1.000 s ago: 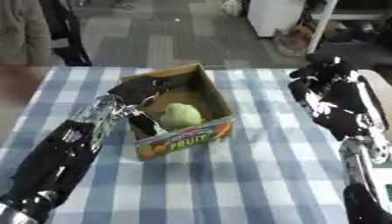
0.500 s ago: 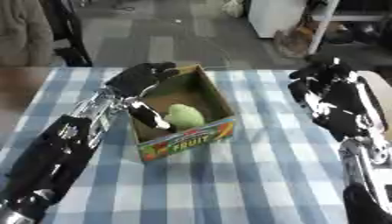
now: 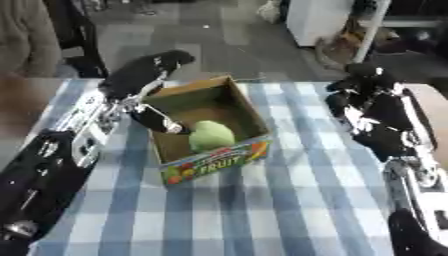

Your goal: Pick up objects on the table and place them in the box.

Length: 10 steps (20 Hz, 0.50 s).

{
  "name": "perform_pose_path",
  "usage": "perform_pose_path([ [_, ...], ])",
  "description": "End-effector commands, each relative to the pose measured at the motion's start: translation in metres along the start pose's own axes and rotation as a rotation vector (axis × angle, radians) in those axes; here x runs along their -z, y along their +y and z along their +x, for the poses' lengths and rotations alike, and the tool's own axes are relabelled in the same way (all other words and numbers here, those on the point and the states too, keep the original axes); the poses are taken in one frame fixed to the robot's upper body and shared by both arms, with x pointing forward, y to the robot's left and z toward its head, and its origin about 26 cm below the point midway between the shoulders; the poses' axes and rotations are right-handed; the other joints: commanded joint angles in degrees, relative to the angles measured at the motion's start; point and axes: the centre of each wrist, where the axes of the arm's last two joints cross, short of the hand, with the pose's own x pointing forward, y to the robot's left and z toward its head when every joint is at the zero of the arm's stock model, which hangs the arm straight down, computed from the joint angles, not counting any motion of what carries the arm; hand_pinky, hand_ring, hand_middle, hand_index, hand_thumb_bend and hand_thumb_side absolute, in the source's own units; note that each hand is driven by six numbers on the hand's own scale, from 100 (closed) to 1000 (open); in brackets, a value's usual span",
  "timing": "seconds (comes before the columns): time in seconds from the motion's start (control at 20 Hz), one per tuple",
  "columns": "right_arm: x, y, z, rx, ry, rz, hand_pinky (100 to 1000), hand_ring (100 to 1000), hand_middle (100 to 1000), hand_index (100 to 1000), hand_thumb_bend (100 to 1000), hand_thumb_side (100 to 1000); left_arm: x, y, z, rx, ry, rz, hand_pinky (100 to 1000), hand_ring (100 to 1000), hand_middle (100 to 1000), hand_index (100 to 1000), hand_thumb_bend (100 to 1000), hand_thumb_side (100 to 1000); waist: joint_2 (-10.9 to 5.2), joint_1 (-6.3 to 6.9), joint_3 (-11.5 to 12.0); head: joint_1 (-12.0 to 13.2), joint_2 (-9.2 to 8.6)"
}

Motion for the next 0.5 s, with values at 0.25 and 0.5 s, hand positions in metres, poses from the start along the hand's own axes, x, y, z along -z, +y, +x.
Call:
perform_pose_path([
  [0.25, 0.003, -0.011, 0.009, -0.03, -0.022, -0.017, 571, 635, 499, 724, 392, 100, -0.046, 0.041, 0.033, -0.475, -0.055, 0.272, 679, 722, 776, 895, 100, 549, -1.05, -0.17, 1.5, -1.5, 0.21],
  [0.5, 0.002, -0.014, 0.01, -0.036, -0.024, -0.03, 571, 635, 499, 724, 392, 100, -0.076, 0.028, 0.043, -0.761, -0.035, 0.328, 652, 701, 761, 891, 100, 638, -1.15, -0.5, 2.8, -2.1, 0.6],
])
